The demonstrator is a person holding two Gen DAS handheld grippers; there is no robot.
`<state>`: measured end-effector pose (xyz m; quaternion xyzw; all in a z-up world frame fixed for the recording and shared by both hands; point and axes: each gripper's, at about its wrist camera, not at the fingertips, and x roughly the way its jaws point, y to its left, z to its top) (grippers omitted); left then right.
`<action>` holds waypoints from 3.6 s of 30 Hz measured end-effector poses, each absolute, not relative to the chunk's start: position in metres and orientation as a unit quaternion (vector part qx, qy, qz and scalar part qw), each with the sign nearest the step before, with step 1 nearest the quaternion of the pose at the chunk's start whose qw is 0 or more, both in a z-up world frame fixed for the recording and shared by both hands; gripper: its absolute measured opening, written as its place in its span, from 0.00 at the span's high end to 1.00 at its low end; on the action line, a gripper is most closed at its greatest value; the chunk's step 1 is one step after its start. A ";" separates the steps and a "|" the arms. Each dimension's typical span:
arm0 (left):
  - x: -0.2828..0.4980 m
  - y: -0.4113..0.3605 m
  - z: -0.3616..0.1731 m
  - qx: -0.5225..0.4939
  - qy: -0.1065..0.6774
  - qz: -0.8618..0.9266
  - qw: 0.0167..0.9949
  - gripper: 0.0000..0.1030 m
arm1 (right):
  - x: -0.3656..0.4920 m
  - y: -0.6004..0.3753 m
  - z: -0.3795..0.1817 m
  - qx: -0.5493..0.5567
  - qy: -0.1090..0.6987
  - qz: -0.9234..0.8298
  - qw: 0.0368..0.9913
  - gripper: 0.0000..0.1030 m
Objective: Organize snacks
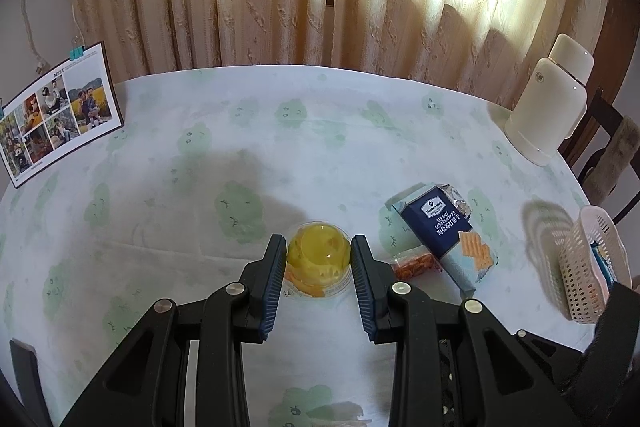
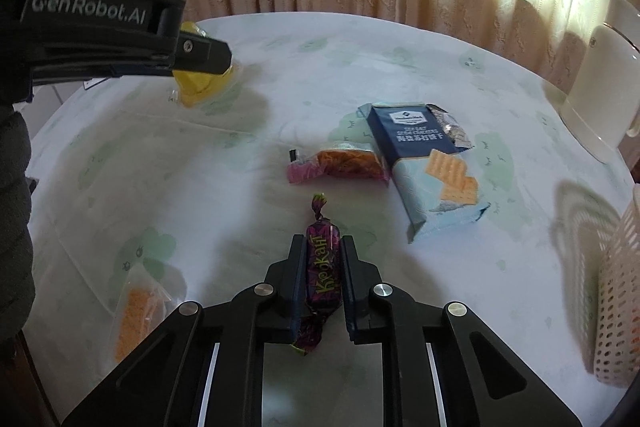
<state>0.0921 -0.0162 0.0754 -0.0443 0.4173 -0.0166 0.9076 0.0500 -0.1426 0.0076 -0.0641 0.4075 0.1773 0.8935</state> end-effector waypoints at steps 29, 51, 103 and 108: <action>0.087 -0.034 0.071 -0.025 0.420 -0.033 0.907 0.71 | 0.030 -0.226 0.062 0.076 0.315 0.151 0.934 0.83; 0.076 -0.061 0.075 -0.002 0.415 -0.058 0.908 0.71 | 0.006 -0.358 0.082 0.151 0.267 -0.007 0.952 0.83; 0.091 -0.121 0.009 0.035 0.503 -0.042 0.862 0.48 | -0.042 -0.434 0.062 0.217 0.185 -0.083 0.955 0.31; 0.089 -0.117 0.010 0.034 0.500 -0.039 0.865 0.60 | -0.042 -0.434 0.062 0.216 0.186 -0.081 0.955 0.31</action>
